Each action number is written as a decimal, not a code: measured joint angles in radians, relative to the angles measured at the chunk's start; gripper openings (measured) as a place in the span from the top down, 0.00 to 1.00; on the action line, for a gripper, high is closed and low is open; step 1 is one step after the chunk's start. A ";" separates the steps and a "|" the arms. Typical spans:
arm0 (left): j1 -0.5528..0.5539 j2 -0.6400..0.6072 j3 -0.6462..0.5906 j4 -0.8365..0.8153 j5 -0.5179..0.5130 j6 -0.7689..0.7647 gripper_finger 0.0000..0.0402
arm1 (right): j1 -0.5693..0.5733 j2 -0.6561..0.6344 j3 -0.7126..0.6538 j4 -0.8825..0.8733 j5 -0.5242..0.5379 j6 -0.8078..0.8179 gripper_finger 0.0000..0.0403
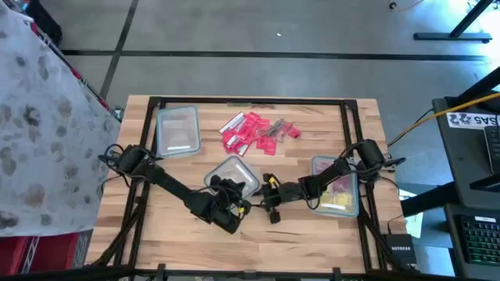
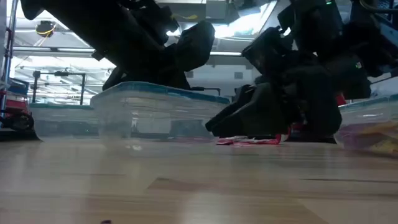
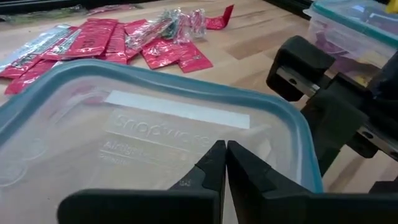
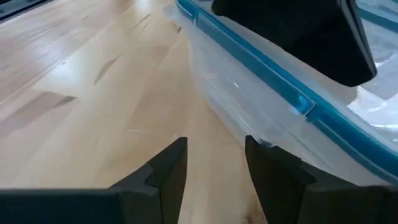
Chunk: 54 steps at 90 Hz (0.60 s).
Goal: Sort candy
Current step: Open the square transparent bin
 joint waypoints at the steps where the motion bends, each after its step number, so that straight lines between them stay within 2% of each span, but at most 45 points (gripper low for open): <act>1: 0.000 0.000 0.000 0.000 0.000 0.000 1.00 | 0.001 0.000 0.000 0.000 0.000 -0.002 0.63; 13: -0.003 0.000 0.000 -0.002 0.000 0.000 1.00 | 0.023 -0.028 -0.001 0.003 -0.029 -0.035 0.63; 18: -0.002 0.000 0.000 0.007 -0.001 0.000 1.00 | 0.038 -0.068 0.008 0.073 -0.055 -0.064 0.63; 27: 0.001 0.000 0.000 0.016 0.013 0.001 1.00 | 0.065 -0.099 0.012 0.059 -0.033 -0.101 0.63; 39: 0.001 0.001 0.000 0.020 0.007 0.007 1.00 | 0.096 -0.139 0.009 -0.021 0.051 -0.120 0.63; 54: 0.000 0.001 0.000 0.029 0.006 0.016 1.00 | 0.149 -0.198 0.004 -0.200 0.247 -0.121 0.63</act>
